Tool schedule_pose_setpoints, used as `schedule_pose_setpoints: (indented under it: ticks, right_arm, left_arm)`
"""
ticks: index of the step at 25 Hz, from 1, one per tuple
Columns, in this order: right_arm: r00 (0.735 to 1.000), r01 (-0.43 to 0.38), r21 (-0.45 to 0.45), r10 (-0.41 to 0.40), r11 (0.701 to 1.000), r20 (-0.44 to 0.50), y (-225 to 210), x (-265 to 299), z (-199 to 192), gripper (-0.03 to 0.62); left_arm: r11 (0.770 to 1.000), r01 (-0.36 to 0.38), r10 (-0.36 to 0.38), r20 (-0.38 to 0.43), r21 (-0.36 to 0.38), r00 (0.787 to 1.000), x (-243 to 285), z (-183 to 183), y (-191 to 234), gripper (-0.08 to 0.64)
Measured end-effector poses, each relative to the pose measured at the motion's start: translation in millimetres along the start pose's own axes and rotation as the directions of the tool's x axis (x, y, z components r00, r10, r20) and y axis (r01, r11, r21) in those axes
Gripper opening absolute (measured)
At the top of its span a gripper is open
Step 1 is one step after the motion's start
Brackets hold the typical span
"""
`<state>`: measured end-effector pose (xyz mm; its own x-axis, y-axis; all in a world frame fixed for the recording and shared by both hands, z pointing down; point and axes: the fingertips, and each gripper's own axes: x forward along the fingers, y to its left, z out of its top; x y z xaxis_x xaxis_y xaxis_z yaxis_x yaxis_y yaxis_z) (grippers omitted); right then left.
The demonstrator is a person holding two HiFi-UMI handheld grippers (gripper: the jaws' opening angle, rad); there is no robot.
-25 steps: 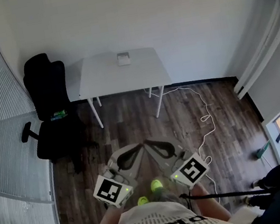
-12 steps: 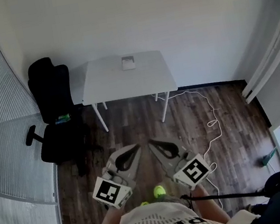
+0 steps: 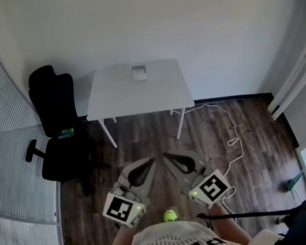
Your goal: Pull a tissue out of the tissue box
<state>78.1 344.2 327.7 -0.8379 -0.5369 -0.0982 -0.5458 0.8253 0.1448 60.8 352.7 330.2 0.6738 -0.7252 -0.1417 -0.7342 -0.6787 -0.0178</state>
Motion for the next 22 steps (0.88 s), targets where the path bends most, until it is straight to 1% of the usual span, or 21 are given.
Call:
schedule_pose_setpoints:
  ticks: [7, 12, 17, 22]
  right_arm:
    - [0.998, -0.047, 0.0, 0.047, 0.999, 0.041, -34.4, 8.8, 0.1, 0.009]
    - [0.997, -0.07, 0.01, 0.07, 0.997, 0.032, -49.6, 9.6, -5.8, 0.009]
    - [0.995, -0.092, 0.017, 0.091, 0.996, 0.026, -57.5, 15.4, -8.1, 0.009]
    - [0.996, -0.087, 0.037, 0.087, 0.996, 0.007, -69.4, 22.0, -21.2, 0.009]
  left_arm:
    - [0.999, -0.022, 0.021, 0.031, 0.032, 0.999, 40.2, 1.0, 9.4, -0.002]
    - [0.999, -0.047, 0.046, 0.016, 0.02, 0.999, 55.2, -6.5, 12.8, -0.002]
    - [0.998, -0.068, 0.068, 0.019, 0.006, 0.998, 64.4, -9.6, 20.5, -0.002]
    - [0.997, -0.08, 0.08, 0.011, 0.009, 0.997, 76.7, -19.5, 33.0, -0.002]
